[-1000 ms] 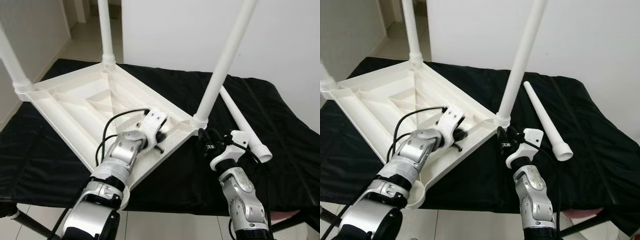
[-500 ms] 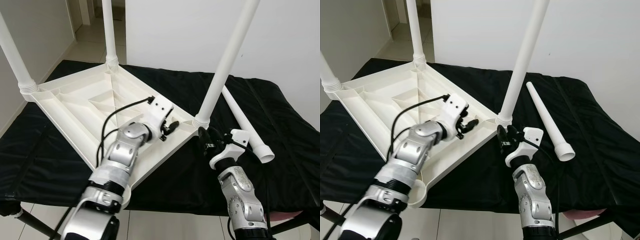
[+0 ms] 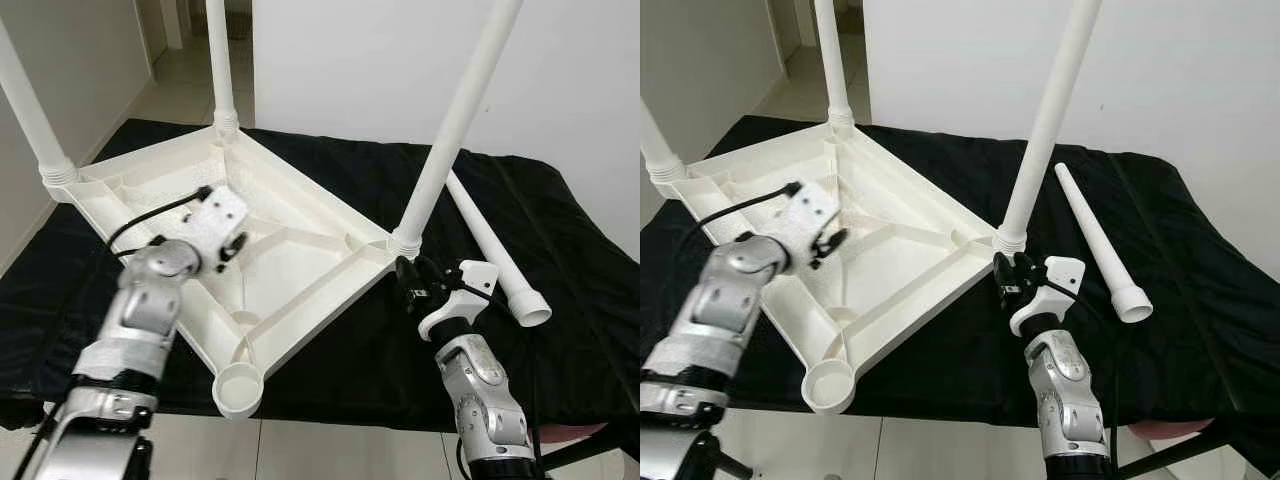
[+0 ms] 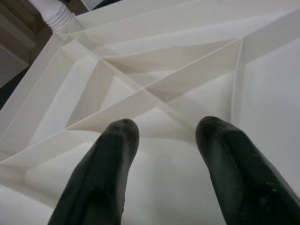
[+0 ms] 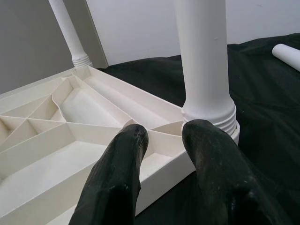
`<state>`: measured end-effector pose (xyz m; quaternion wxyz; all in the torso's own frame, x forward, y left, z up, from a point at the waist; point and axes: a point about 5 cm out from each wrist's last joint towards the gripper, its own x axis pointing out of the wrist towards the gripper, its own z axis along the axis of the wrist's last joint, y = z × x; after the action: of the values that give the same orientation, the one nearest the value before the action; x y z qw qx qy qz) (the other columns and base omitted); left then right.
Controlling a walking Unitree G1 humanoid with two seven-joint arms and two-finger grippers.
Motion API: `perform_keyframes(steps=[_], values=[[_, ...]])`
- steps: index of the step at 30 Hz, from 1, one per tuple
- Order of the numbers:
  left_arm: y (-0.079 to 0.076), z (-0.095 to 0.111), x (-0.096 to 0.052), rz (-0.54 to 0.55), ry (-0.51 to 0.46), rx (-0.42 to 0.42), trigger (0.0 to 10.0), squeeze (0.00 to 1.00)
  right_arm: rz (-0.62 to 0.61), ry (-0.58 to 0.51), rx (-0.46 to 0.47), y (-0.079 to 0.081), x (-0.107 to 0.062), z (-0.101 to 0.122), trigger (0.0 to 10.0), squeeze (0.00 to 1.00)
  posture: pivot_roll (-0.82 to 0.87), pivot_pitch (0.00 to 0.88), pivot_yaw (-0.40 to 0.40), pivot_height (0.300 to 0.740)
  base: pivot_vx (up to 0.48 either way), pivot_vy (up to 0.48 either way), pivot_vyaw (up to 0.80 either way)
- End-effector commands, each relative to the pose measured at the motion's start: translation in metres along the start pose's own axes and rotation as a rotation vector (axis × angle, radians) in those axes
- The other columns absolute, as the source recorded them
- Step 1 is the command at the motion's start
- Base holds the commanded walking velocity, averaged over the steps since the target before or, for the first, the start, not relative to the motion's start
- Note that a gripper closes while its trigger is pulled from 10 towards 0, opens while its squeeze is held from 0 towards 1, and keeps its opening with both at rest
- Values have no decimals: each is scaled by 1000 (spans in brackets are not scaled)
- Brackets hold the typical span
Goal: Building children table
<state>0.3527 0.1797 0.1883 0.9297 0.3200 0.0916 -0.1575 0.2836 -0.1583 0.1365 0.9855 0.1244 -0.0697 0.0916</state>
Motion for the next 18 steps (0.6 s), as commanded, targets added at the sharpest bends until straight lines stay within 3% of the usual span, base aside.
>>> perform_keyframes(steps=[1, 2, 7, 8, 18], values=[[5, -4, -1, 173, 21, 6, 10000, 0, -3, 2, -7, -3, 1, 0, 10000, 0, 4, 0, -69, 740, 0, 0, 0], [7, -9, -4, 169, 46, 50, 10000, 0, 4, 4, -7, -2, 2, 0, 10000, 0, 7, 0, -73, 740, 0, 0, 0], [2, -15, -7, 132, 72, 119, 10000, 0, 12, 7, -8, -1, 3, 0, 10000, 0, 11, 0, -79, 740, 0, 0, 0], [-9, -16, -6, 91, 68, 159, 10000, 0, 13, 8, -10, -2, 4, 0, 10000, 0, 11, 0, -79, 740, 0, 0, 0], [-32, -6, -1, 7, 30, 225, 10000, 0, 7, 5, -16, -3, 2, 1, 10000, 0, 8, 0, -79, 740, 0, 0, 0]])
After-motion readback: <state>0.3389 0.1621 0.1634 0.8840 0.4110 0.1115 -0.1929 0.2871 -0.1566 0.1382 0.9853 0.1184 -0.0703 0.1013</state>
